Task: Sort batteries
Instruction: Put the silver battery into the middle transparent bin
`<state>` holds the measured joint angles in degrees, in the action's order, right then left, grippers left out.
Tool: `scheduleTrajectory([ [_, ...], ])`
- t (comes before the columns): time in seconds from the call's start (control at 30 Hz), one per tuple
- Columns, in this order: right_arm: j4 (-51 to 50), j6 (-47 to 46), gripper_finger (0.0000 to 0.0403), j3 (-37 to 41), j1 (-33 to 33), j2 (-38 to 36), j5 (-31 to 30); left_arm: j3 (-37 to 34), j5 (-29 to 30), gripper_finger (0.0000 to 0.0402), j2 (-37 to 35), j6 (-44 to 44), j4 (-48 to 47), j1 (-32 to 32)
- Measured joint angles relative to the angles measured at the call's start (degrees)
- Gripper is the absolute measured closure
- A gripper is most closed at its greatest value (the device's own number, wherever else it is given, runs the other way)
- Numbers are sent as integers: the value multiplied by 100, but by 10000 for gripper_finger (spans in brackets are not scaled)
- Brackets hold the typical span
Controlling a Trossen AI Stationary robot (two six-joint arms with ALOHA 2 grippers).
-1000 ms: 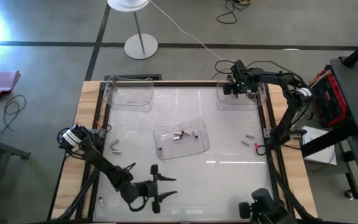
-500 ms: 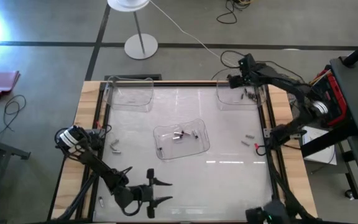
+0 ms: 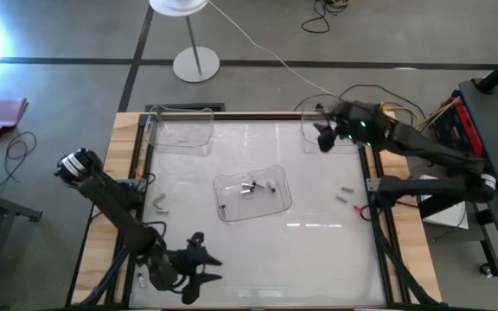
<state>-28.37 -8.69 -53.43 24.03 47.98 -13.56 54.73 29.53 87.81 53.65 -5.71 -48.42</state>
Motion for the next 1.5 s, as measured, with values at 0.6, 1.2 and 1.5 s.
scheduleTrajectory([
  [0.6,1419,343,165,874,-2547,102,-37,2443,-5005,246,1991,3258,-4409,-176],
  [1.2,1411,301,132,926,-3511,578,-150,2303,-6616,194,2028,2514,-5273,-134],
  [1.5,1385,-328,142,1183,-3920,574,-170,1740,-6609,174,2033,1765,-5444,-221],
])
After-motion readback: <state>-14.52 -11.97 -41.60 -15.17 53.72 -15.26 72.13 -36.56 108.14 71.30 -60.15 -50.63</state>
